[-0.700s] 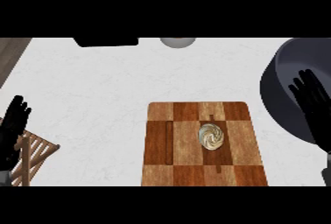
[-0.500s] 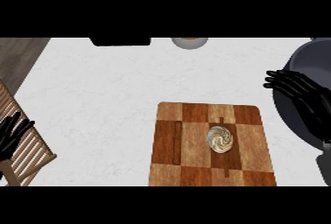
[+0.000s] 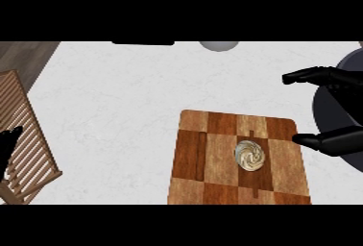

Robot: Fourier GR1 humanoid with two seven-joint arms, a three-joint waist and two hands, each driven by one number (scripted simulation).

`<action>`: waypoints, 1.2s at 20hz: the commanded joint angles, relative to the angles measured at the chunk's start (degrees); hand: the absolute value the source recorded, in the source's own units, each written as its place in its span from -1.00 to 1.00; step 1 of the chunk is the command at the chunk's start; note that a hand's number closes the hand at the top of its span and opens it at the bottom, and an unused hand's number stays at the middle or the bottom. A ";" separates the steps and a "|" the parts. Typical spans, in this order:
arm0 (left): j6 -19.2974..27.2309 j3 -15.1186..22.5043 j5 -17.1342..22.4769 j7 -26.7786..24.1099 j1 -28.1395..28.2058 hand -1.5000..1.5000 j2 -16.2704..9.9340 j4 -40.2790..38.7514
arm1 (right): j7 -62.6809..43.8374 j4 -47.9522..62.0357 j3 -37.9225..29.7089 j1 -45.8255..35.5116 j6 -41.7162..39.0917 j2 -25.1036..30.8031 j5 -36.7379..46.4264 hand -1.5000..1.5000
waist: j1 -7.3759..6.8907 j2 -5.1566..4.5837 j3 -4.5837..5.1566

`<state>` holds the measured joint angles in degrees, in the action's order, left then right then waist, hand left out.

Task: Pick the cupcake from the cutting board and place it in the pot

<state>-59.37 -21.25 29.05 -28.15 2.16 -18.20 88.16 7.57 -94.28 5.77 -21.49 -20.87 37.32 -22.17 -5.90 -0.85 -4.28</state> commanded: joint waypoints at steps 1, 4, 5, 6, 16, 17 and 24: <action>14.26 -3.21 -6.37 7.08 1.80 0.00 0.82 -3.33 | 6.62 -1.23 0.90 -2.13 -5.14 1.57 2.54 -1.00 | -0.02 -1.63 2.66; 22.84 -2.40 -10.25 11.83 0.53 0.00 2.95 -0.46 | 11.29 -0.81 1.09 -3.15 -9.37 4.82 6.16 -1.00 | 1.18 -1.49 2.99; 25.99 -1.76 -10.65 13.59 -1.14 0.00 4.20 -0.15 | 12.89 -1.03 1.71 -3.39 -11.31 6.12 7.64 -1.00 | 2.29 -1.34 3.14; 29.40 -1.53 -12.51 14.75 -2.62 0.00 5.21 0.70 | 14.07 -0.61 2.30 -3.24 -11.89 7.13 10.19 -1.00 | 2.95 -1.36 3.22; 51.49 5.52 -25.52 30.25 -15.47 0.00 13.38 4.76 | 27.59 7.07 15.36 -8.72 -12.03 8.49 36.85 -1.00 | 3.97 -0.12 4.05; 52.64 4.13 -24.96 32.13 -17.38 0.00 12.46 3.97 | 31.23 8.62 15.09 -8.56 -11.34 9.19 38.42 -1.00 | 4.56 0.13 4.09; 55.30 6.37 -27.80 33.06 -18.03 0.00 13.18 3.26 | 32.81 20.28 21.43 -11.50 -7.21 2.61 50.07 -1.00 | 5.07 0.65 4.26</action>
<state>-5.25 -14.86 1.66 4.00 -14.82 -4.32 91.74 36.54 -80.31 25.20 -30.91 -26.97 42.92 22.27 -1.19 -0.47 -0.13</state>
